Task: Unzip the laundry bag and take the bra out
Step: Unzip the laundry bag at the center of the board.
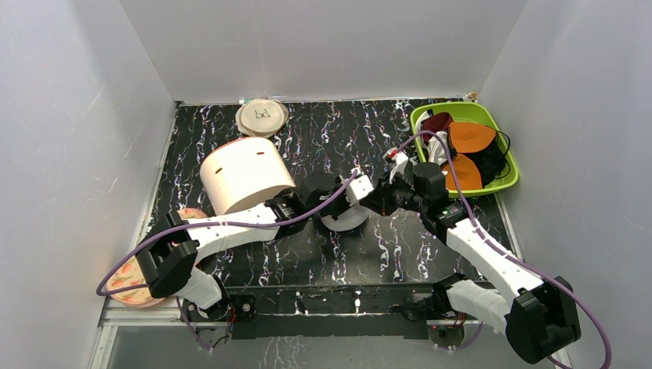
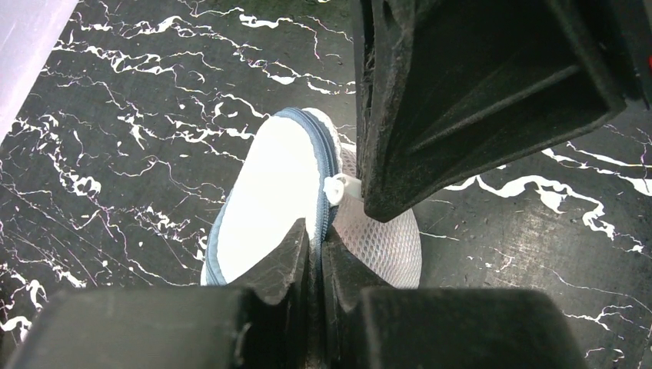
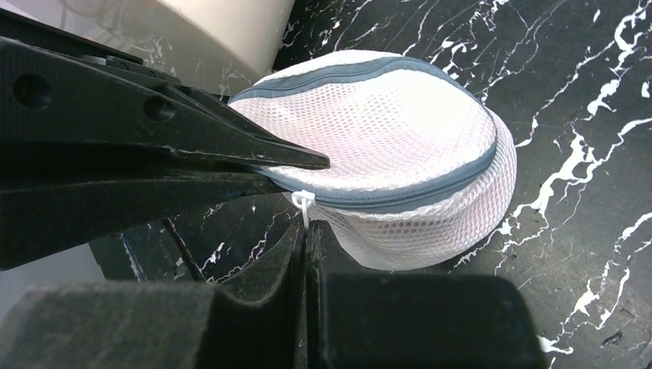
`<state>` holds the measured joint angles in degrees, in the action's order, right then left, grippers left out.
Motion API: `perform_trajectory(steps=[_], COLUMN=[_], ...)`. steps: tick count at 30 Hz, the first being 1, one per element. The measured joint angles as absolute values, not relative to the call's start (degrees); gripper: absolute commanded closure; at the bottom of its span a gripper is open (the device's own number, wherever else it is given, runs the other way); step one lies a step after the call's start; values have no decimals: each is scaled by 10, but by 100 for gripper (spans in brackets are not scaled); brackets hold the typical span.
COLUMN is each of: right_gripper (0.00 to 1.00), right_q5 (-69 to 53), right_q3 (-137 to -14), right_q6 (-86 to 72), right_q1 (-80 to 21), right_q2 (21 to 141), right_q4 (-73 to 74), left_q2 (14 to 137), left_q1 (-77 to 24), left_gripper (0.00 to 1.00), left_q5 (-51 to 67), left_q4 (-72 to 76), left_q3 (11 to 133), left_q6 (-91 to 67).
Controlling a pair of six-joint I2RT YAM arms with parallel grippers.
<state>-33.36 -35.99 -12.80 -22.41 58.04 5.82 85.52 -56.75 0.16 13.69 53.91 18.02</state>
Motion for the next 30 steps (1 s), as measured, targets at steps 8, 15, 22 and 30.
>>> perform_trajectory(steps=[8,15,22,30], right_gripper=[100,100,100,100], right_q5=[-273,-218,-190,-241], right_q3=[-351,-351,-351,-351], right_q6=[-160,-178,-185,-165], right_q1=[-225,-220,-203,-199], right_q2=[576,596,611,609], right_q4=[54,60,64,63], left_q2=[855,855,855,855], left_q1=[-568,-568,-568,-568], left_gripper=[100,100,100,65], left_q5=[0,-3,-5,-8], left_q4=[136,135,135,133], left_q3=[539,539,539,539], left_q6=[182,184,184,187])
